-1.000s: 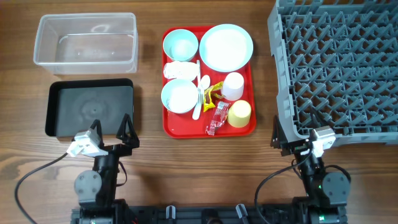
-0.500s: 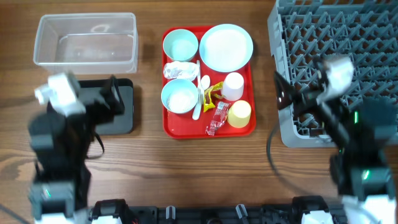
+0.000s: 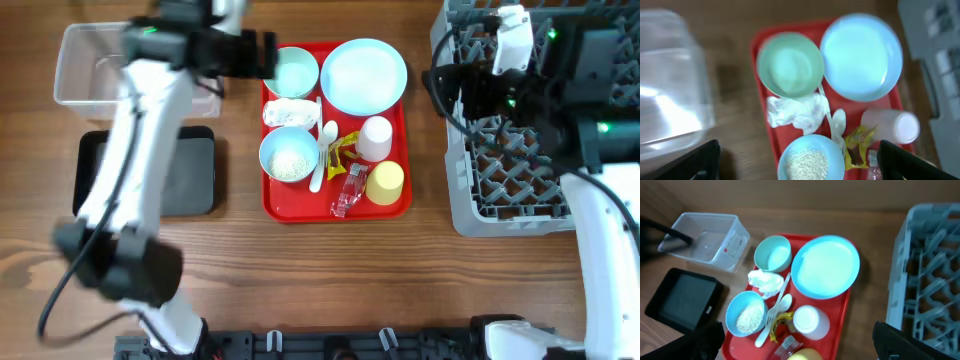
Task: Sort waste into correct bins and load items into the dishwasher rack
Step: 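Grasp the white tissue with the left gripper, drop it in the clear bin, then pick the red snack wrapper with the left gripper, drop it in the clear bin, then pick the yellow wrapper with the left gripper, drop it in the clear bin, then grasp the rice-filled teal bowl with the left gripper, tip rice onto black tray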
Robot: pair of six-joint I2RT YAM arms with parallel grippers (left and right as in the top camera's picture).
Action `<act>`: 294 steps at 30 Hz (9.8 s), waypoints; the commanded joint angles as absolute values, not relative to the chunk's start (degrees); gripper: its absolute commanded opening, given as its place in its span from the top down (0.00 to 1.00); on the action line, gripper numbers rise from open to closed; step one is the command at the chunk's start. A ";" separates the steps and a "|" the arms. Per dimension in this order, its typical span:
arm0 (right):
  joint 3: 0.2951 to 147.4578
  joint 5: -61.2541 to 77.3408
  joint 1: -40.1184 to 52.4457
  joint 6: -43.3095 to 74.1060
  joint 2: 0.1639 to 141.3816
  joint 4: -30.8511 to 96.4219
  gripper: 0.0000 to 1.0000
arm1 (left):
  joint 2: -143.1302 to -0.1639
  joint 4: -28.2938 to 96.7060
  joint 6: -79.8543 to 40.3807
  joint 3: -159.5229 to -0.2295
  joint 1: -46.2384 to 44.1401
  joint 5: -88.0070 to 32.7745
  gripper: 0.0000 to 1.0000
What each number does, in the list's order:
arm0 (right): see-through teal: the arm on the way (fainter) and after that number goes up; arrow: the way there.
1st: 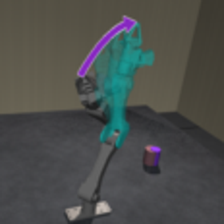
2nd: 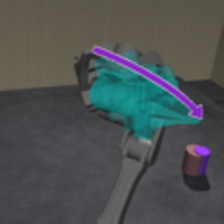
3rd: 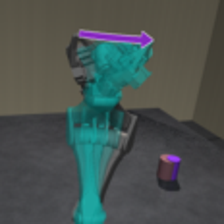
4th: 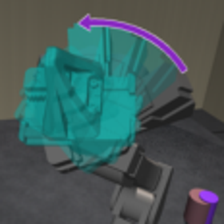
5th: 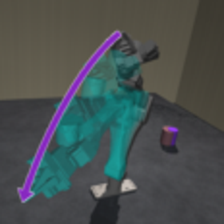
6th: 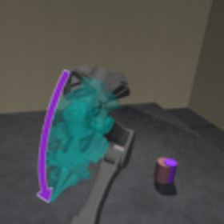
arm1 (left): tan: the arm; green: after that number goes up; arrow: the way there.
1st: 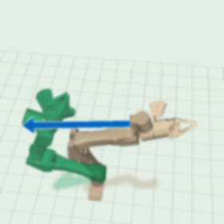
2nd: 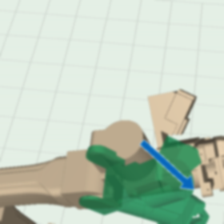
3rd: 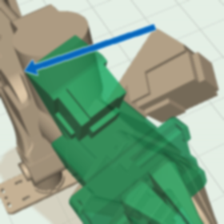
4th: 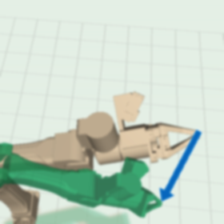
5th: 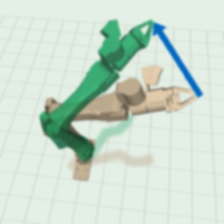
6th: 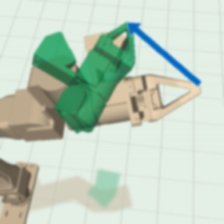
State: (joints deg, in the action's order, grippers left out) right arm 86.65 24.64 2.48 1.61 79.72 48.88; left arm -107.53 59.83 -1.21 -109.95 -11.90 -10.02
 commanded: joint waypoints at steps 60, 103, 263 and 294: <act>87.64 23.77 2.74 4.69 84.66 51.92 0.00 | -113.86 51.44 -8.19 -110.96 7.14 5.82 0.76; 87.64 23.73 2.72 4.62 89.91 54.41 0.05 | -115.20 58.13 -18.41 -83.26 -44.07 -6.26 0.26; 87.64 17.54 2.72 6.61 89.91 56.18 0.07 | -117.47 48.99 -3.95 -81.80 -29.19 -5.89 0.52; 87.64 17.54 2.72 6.57 89.91 55.57 0.07 | -99.11 54.81 -9.96 -83.70 -15.16 -12.34 0.96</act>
State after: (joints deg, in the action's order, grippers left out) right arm 86.67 17.93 2.48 6.02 89.27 55.70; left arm -104.99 53.49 -8.73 -82.70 -20.14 -7.07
